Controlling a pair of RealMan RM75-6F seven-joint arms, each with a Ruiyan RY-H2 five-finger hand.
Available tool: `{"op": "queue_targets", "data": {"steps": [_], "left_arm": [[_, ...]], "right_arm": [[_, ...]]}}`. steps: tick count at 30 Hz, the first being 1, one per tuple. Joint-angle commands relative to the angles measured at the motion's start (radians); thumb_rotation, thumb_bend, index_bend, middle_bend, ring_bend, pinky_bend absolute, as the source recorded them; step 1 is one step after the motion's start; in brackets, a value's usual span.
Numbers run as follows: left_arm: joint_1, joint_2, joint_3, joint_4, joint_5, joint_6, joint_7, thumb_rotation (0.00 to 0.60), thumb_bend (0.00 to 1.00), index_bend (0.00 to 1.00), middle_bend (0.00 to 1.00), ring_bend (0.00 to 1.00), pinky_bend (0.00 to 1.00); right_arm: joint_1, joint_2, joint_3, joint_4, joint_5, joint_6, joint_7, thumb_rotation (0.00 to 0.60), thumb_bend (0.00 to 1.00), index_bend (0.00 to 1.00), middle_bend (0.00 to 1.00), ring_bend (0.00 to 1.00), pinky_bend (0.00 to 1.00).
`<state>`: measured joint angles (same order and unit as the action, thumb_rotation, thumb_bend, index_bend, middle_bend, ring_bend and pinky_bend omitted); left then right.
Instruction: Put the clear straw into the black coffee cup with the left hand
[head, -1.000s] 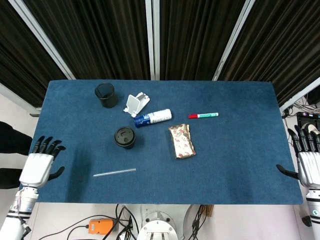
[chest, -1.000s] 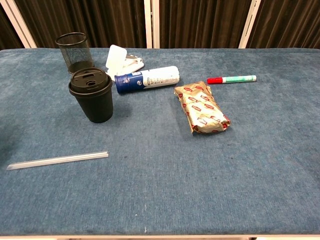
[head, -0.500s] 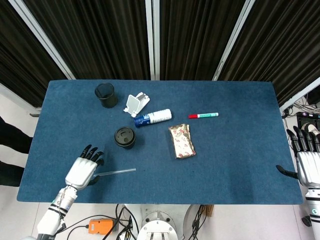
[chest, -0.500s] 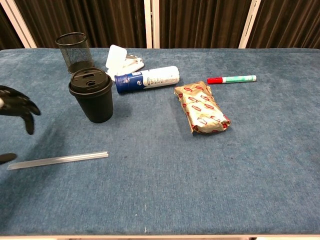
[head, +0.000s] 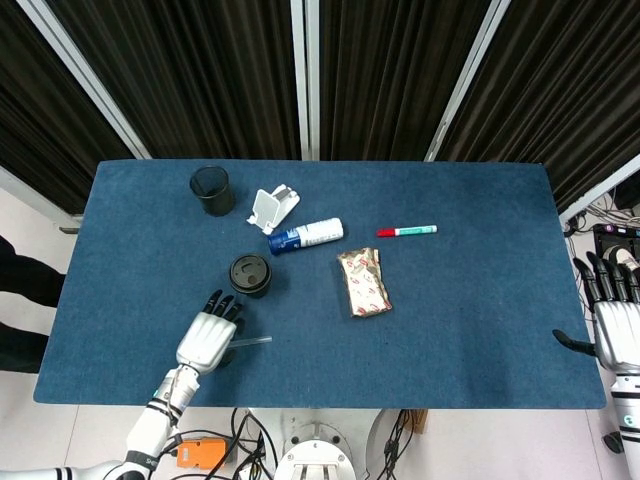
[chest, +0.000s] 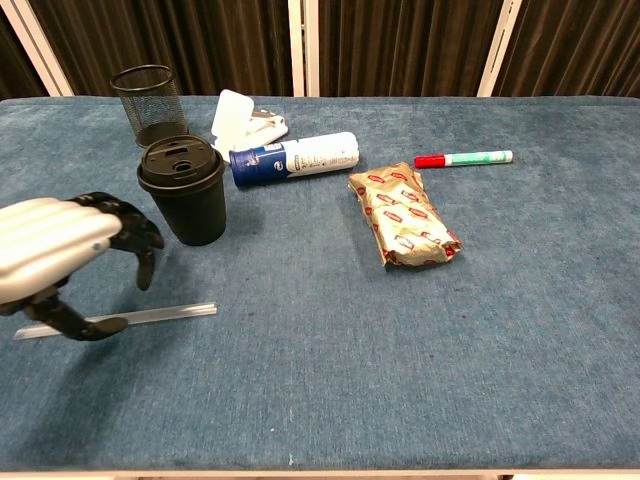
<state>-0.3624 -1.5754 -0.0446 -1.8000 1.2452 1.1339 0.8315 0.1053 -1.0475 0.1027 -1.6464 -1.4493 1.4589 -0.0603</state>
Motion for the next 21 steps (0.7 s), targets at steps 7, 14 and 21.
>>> {"op": "queue_targets", "data": {"steps": [7, 14, 21], "left_arm": [[-0.032, -0.050, 0.001, 0.022, -0.081, 0.018, 0.064, 0.600, 0.21, 0.47, 0.21, 0.09, 0.00], [-0.046, -0.063, 0.015, 0.031, -0.115, 0.027, 0.075, 0.600, 0.23, 0.47, 0.21, 0.09, 0.00], [-0.055, -0.077, 0.026, 0.050, -0.130, 0.038, 0.066, 0.600, 0.25, 0.51, 0.21, 0.09, 0.00]], "right_arm": [[0.000, 0.001, 0.000, 0.003, 0.004, -0.003, 0.004, 0.600, 0.03, 0.00, 0.01, 0.00, 0.04], [-0.001, -0.001, -0.001, 0.003, 0.006, -0.003, 0.004, 0.600, 0.03, 0.00, 0.01, 0.00, 0.04], [-0.003, 0.000, -0.001, 0.003, 0.008, -0.002, 0.003, 0.600, 0.03, 0.00, 0.01, 0.00, 0.04]]}}
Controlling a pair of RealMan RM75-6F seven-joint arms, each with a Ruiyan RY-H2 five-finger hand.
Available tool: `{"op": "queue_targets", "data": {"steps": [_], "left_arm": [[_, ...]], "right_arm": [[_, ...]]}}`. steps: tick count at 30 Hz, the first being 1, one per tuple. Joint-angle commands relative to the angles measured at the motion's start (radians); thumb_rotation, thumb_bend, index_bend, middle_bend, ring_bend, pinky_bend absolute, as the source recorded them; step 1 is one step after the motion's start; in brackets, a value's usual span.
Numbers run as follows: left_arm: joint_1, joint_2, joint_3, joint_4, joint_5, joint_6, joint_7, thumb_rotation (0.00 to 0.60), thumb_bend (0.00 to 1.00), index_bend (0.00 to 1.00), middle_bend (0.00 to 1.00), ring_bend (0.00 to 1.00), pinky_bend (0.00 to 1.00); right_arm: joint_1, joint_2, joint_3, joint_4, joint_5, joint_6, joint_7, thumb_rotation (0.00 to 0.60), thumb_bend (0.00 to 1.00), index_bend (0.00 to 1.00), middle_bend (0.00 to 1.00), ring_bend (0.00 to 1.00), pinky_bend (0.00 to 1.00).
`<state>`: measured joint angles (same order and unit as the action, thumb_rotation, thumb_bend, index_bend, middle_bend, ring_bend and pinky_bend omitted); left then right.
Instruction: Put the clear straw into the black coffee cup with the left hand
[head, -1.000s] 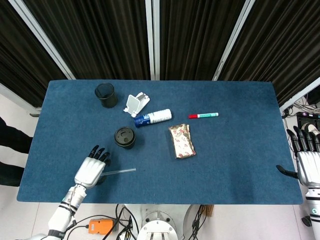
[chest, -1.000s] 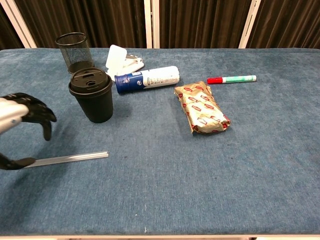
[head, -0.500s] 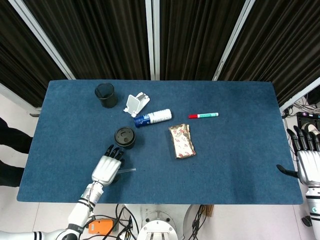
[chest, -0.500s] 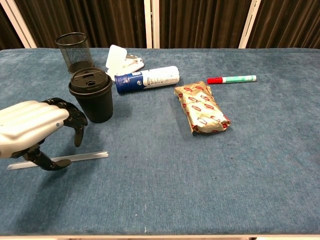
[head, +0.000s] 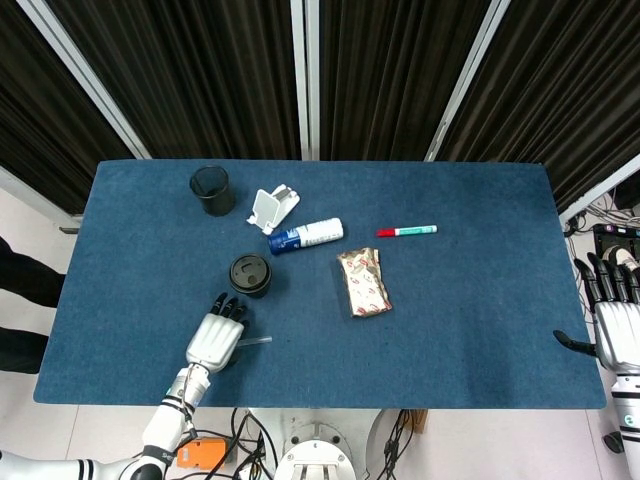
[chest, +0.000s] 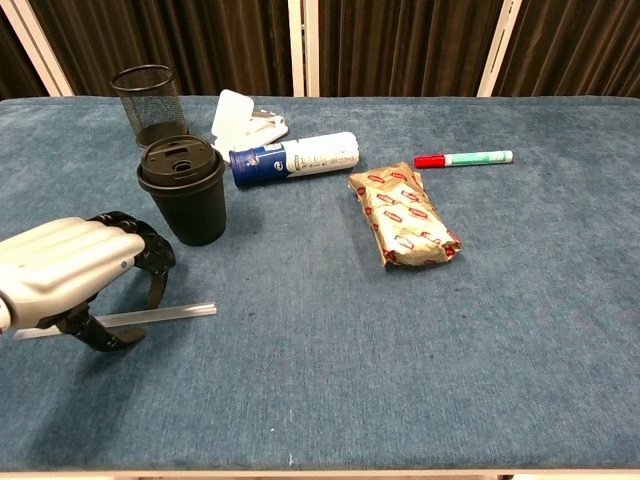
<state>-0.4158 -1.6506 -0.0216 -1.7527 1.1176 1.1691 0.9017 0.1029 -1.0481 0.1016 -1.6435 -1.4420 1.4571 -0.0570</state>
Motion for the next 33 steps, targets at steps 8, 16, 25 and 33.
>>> {"op": "queue_targets", "data": {"steps": [8, 16, 25, 33], "left_arm": [[-0.008, 0.001, 0.015, 0.019, -0.012, 0.009, -0.030, 0.600, 0.29, 0.54, 0.22, 0.09, 0.00], [-0.003, 0.023, 0.027, 0.027, 0.020, 0.026, -0.092, 0.600, 0.39, 0.59, 0.26, 0.09, 0.00], [0.043, 0.179, -0.002, -0.064, 0.127, 0.129, -0.292, 0.600, 0.39, 0.59, 0.26, 0.09, 0.00], [0.061, 0.277, -0.173, -0.116, 0.177, 0.182, -0.812, 0.600, 0.39, 0.59, 0.26, 0.07, 0.00]], "right_arm": [[0.003, -0.001, 0.000, -0.003, 0.001, -0.004, -0.003, 0.600, 0.03, 0.00, 0.01, 0.00, 0.04], [0.004, 0.000, 0.001, -0.008, 0.001, -0.005, -0.006, 0.600, 0.03, 0.00, 0.01, 0.00, 0.04], [0.006, -0.001, 0.000, -0.010, -0.001, -0.008, -0.008, 0.600, 0.03, 0.00, 0.01, 0.00, 0.04], [0.021, -0.013, -0.014, -0.008, -0.006, -0.045, -0.032, 0.600, 0.03, 0.00, 0.01, 0.00, 0.04]]}}
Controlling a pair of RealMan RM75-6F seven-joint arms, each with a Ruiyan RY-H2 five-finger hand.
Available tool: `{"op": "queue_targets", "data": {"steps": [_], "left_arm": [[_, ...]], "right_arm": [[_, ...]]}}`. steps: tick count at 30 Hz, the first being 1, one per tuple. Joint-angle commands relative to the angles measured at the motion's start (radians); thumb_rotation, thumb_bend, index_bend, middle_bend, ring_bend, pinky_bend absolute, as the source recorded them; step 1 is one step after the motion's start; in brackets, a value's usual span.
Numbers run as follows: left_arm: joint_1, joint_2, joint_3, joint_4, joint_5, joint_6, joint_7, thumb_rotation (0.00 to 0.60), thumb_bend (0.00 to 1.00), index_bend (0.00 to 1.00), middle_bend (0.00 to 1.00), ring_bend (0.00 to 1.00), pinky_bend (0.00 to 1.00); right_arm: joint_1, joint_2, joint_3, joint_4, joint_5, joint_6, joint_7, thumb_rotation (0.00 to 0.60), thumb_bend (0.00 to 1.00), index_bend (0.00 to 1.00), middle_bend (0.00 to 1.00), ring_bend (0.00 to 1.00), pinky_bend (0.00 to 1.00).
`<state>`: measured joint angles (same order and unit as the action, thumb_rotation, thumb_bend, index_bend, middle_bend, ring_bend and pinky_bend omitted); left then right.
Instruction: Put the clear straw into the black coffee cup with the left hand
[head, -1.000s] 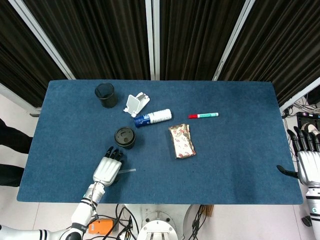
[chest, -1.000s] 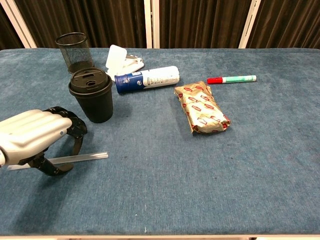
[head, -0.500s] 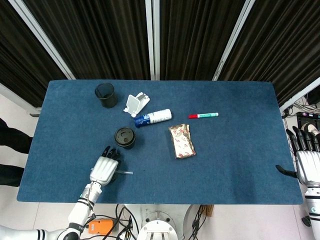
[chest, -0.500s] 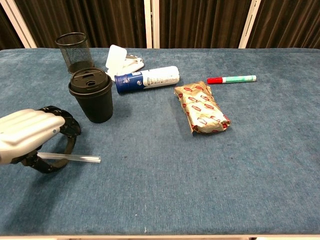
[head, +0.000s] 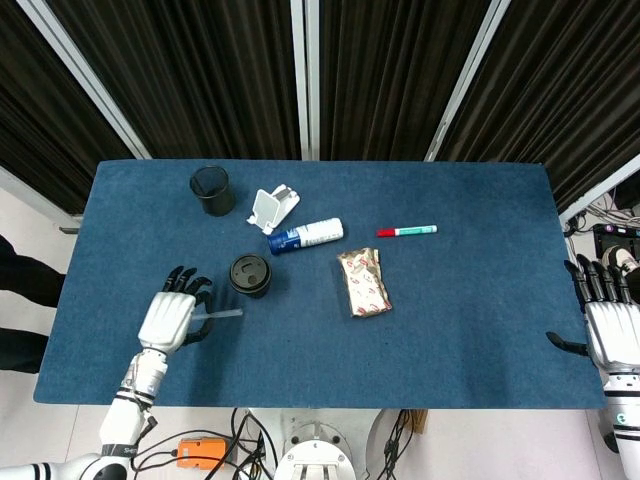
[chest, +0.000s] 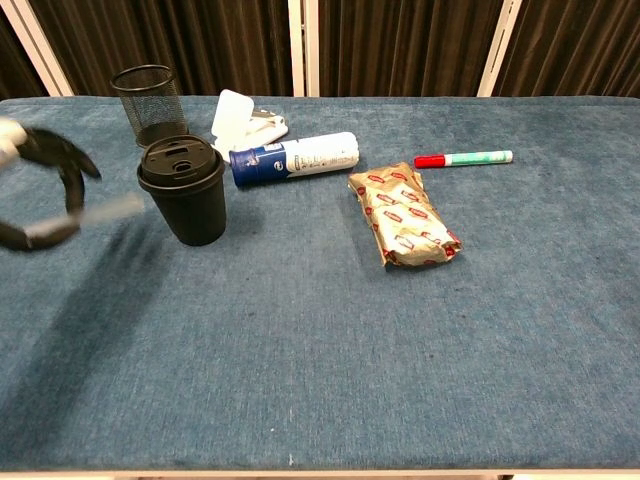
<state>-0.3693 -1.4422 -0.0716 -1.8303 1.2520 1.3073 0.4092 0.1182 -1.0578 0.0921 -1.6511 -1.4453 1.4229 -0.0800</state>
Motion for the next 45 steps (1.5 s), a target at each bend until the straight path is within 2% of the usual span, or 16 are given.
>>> {"op": "queue_targets", "data": {"steps": [1, 5, 11, 17, 28, 45], "left_arm": [[0.009, 0.062, -0.152, -0.034, 0.042, 0.043, -0.395, 0.600, 0.40, 0.59, 0.26, 0.07, 0.00], [-0.023, 0.024, -0.223, -0.007, 0.025, 0.016, -0.576, 0.600, 0.41, 0.59, 0.26, 0.05, 0.00], [-0.089, -0.070, -0.303, 0.059, -0.042, -0.046, -0.737, 0.600, 0.41, 0.59, 0.26, 0.02, 0.00], [-0.130, -0.142, -0.352, 0.091, -0.104, -0.092, -0.856, 0.600, 0.41, 0.59, 0.26, 0.01, 0.00], [-0.145, -0.233, -0.350, 0.148, -0.124, -0.092, -0.917, 0.600, 0.41, 0.59, 0.26, 0.01, 0.00], [-0.132, -0.256, -0.324, 0.190, -0.097, -0.084, -0.926, 0.600, 0.40, 0.59, 0.26, 0.00, 0.00]], "right_arm": [[0.010, -0.005, -0.008, -0.001, -0.003, -0.021, -0.016, 0.600, 0.03, 0.00, 0.01, 0.00, 0.04], [0.019, -0.014, -0.016, -0.002, -0.002, -0.044, -0.030, 0.600, 0.03, 0.00, 0.01, 0.00, 0.04], [0.028, -0.031, -0.030, 0.011, 0.006, -0.077, -0.051, 0.600, 0.03, 0.00, 0.01, 0.00, 0.04], [0.036, -0.039, -0.036, 0.015, 0.018, -0.098, -0.078, 0.600, 0.03, 0.00, 0.01, 0.00, 0.04], [0.038, -0.039, -0.034, 0.016, 0.030, -0.101, -0.076, 0.600, 0.03, 0.00, 0.01, 0.00, 0.04], [0.042, -0.036, -0.035, 0.004, 0.033, -0.100, -0.082, 0.600, 0.03, 0.00, 0.01, 0.00, 0.04]]}}
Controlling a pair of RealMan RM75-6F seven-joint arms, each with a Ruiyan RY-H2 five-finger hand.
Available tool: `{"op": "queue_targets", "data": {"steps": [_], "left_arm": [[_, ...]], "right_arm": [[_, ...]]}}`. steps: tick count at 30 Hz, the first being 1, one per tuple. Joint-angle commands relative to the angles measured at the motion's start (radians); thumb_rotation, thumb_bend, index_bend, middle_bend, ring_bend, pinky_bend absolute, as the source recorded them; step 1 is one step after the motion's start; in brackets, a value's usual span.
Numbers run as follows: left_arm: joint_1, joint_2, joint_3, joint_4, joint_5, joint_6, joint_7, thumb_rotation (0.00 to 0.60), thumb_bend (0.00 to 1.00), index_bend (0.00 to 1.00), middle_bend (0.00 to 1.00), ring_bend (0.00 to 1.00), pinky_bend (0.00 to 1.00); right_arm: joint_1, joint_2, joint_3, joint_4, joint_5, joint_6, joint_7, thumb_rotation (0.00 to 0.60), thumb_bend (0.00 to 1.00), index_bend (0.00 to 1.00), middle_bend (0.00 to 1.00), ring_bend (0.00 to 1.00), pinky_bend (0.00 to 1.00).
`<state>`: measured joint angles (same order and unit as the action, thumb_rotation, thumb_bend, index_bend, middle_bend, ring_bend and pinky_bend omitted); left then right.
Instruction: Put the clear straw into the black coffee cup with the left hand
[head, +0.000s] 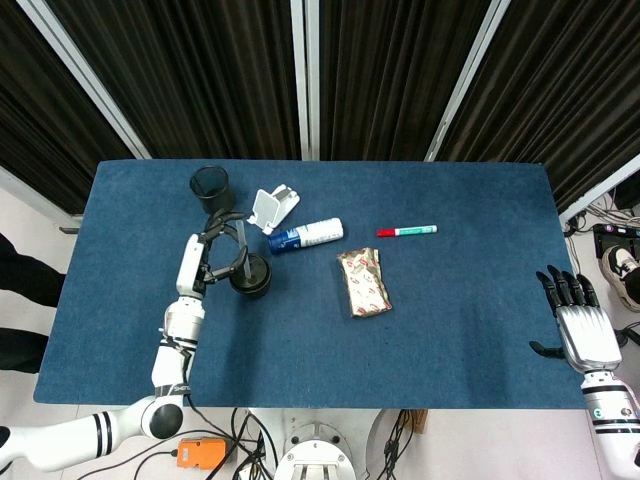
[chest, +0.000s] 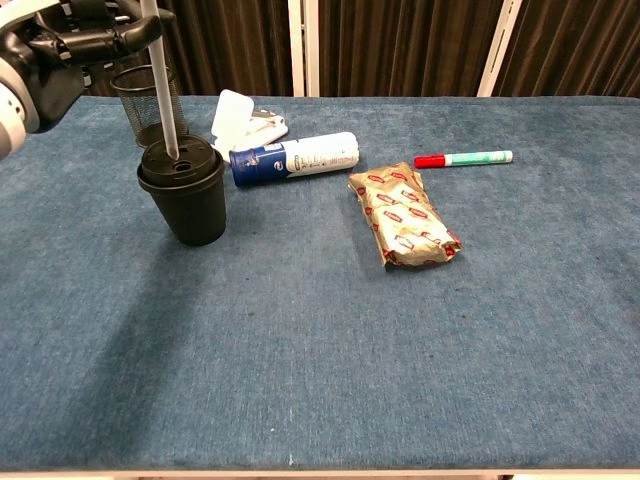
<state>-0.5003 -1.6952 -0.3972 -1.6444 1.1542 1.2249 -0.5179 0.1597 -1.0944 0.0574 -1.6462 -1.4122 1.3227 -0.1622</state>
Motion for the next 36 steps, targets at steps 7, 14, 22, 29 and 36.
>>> {"op": "queue_targets", "data": {"steps": [7, 14, 22, 29, 36], "left_arm": [[0.004, -0.013, 0.015, 0.024, 0.012, 0.001, 0.005, 0.600, 0.40, 0.59, 0.26, 0.00, 0.00], [0.007, -0.024, 0.025, 0.039, 0.020, -0.006, -0.005, 0.600, 0.40, 0.59, 0.26, 0.00, 0.00], [0.013, -0.038, 0.051, 0.062, 0.052, 0.001, -0.003, 0.600, 0.39, 0.52, 0.25, 0.00, 0.00], [0.015, -0.037, 0.072, 0.078, 0.083, 0.003, 0.010, 0.600, 0.36, 0.39, 0.23, 0.00, 0.00], [0.020, -0.027, 0.084, 0.072, 0.109, 0.014, 0.027, 0.600, 0.35, 0.31, 0.21, 0.00, 0.00]], "right_arm": [[-0.001, 0.002, 0.000, -0.004, 0.004, 0.003, -0.001, 0.600, 0.03, 0.00, 0.01, 0.00, 0.04], [-0.001, 0.002, 0.001, -0.004, 0.006, 0.004, 0.000, 0.600, 0.03, 0.00, 0.01, 0.00, 0.04], [-0.003, 0.004, 0.001, -0.003, 0.005, 0.009, 0.005, 0.600, 0.03, 0.00, 0.01, 0.00, 0.04], [-0.005, 0.002, 0.001, 0.000, 0.002, 0.015, 0.010, 0.600, 0.03, 0.00, 0.01, 0.00, 0.04], [-0.007, 0.002, 0.000, 0.002, 0.000, 0.018, 0.014, 0.600, 0.03, 0.00, 0.01, 0.00, 0.04]]}}
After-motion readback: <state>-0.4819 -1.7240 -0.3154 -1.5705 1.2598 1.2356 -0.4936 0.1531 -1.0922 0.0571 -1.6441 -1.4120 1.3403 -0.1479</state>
